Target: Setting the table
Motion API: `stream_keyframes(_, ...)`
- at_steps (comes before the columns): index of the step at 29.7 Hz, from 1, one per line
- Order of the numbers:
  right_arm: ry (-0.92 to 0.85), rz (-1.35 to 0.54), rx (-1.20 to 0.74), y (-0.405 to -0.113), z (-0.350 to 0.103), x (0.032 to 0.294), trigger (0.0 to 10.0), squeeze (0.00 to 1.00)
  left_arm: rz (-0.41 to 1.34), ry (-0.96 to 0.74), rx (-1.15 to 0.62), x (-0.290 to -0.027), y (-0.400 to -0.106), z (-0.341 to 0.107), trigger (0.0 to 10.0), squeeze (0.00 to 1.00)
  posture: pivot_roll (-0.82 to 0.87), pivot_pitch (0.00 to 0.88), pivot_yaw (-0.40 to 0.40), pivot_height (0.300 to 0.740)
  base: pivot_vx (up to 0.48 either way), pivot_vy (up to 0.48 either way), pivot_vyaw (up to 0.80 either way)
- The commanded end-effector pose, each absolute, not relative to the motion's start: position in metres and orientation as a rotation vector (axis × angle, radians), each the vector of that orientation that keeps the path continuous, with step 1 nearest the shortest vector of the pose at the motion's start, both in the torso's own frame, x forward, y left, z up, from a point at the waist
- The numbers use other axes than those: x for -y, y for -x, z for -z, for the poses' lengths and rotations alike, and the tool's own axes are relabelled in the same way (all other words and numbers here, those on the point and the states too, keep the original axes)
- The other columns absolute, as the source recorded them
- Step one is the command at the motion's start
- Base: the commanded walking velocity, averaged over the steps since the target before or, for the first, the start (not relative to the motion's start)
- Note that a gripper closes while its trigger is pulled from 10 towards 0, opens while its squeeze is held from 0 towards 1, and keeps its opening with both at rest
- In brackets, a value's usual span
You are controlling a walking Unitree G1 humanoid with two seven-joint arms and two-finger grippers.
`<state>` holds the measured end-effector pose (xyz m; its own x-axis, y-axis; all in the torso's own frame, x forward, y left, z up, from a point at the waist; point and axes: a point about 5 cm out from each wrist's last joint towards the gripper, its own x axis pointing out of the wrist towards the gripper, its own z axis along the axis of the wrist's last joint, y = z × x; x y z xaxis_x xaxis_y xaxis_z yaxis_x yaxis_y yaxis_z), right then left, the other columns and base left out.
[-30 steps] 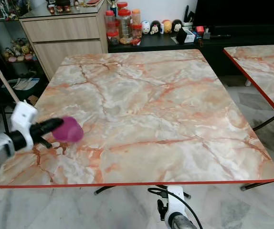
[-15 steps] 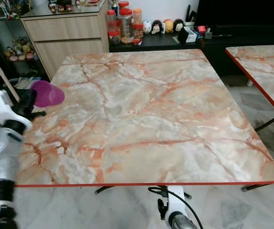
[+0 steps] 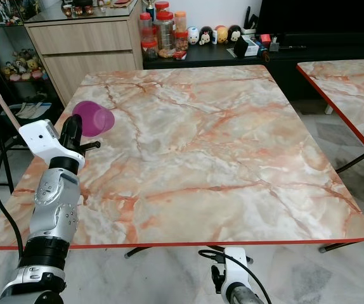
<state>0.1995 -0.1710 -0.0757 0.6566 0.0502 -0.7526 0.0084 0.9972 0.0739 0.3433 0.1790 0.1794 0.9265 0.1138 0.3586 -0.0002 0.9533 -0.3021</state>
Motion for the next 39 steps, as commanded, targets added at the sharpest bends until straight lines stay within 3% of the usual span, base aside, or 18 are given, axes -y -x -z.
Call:
stream_keyframes(1, -0.067, -0.030, -0.844, -0.201, 0.075, 0.170, 10.0, 0.00, -0.068, 0.271, 0.407, -0.180, -0.345, -0.185, 10.0, 0.00, -0.03, 0.000, 0.049, 0.740, 0.000, 0.000, 0.00)
stream_keyframes(4, -0.066, -0.030, -0.843, -0.201, 0.075, 0.171, 10.0, 0.00, -0.082, 0.262, 0.415, -0.179, -0.345, -0.185, 10.0, 0.00, -0.03, 0.000, 0.049, 0.740, 0.000, 0.000, 0.00)
stream_keyframes(29, -0.052, -0.055, -0.840, -0.202, 0.074, 0.169, 10.0, 0.00, -0.070, 0.232, 0.451, -0.174, -0.345, -0.186, 10.0, 0.00, -0.02, 0.000, 0.041, 0.740, 0.000, -0.480, 0.00)
stream_keyframes(35, -0.053, -0.054, -0.840, -0.202, 0.074, 0.169, 10.0, 0.00, -0.054, 0.229, 0.448, -0.171, -0.346, -0.187, 10.0, 0.00, -0.02, 0.000, 0.044, 0.740, 0.000, 0.000, 0.00)
stream_keyframes(39, -0.053, -0.052, -0.838, -0.203, 0.074, 0.170, 10.0, 0.00, -0.058, 0.228, 0.447, -0.172, -0.346, -0.187, 10.0, 0.00, -0.02, 0.000, 0.045, 0.740, 0.000, -0.480, 0.00)
